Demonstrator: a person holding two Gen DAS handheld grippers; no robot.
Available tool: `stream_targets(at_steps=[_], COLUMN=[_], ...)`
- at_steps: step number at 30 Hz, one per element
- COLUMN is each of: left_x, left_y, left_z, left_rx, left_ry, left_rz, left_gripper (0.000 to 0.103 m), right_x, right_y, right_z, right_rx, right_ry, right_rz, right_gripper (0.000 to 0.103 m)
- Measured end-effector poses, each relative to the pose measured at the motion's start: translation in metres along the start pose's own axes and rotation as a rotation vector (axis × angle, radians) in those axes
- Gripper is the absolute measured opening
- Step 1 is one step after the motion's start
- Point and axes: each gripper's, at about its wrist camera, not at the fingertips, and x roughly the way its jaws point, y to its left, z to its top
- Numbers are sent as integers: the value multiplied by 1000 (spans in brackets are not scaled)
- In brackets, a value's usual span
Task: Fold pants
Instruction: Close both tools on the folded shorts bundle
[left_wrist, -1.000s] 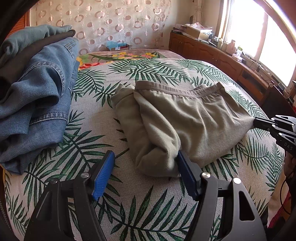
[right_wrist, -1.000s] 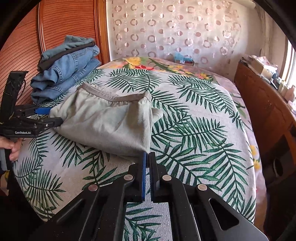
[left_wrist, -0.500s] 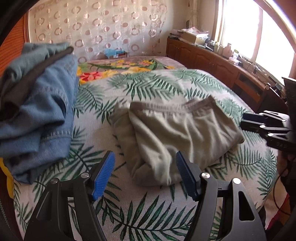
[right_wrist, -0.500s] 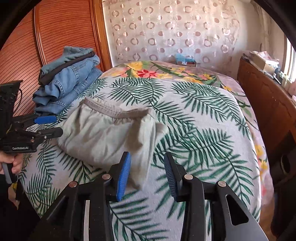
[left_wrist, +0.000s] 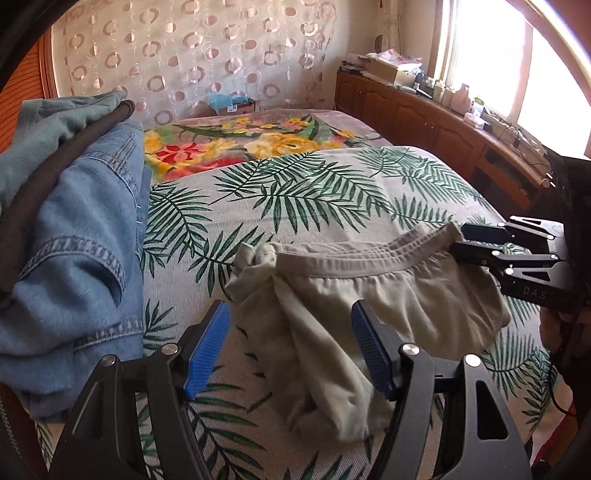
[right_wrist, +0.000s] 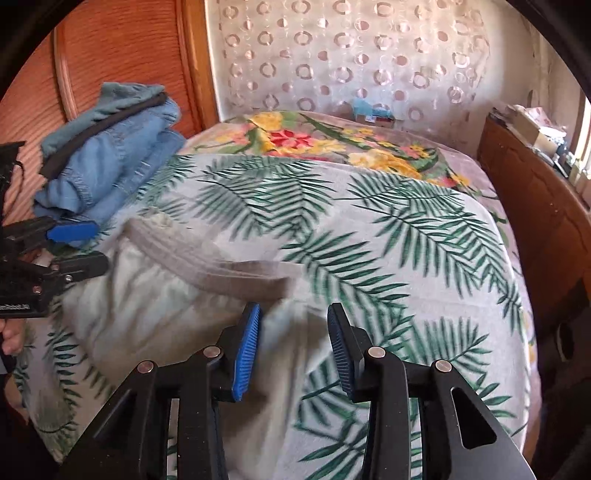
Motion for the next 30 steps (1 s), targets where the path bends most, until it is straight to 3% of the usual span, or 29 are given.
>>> stream_targets(at_steps=[2, 12, 15, 21, 30], left_x=[8, 32, 39, 41, 42], left_y=[3, 14, 13, 17, 17], left_z=[3, 7, 5, 0, -2], left_rx=[1, -20, -13, -21, -23], left_ry=[14, 62, 79, 46, 33], left_rz=[2, -16, -14, -10, -9], left_gripper=[69, 69, 70, 81, 82], right_x=[6, -7, -6, -1, 7], right_y=[-11, -14, -15, -21, -14], right_z=[1, -1, -6, -12, -7], right_rx=[28, 79, 93, 118, 108], right_ry=[15, 13, 35, 71, 75], right_rz=[-20, 96, 97, 99, 90], right_gripper=[39, 39, 47, 48, 49])
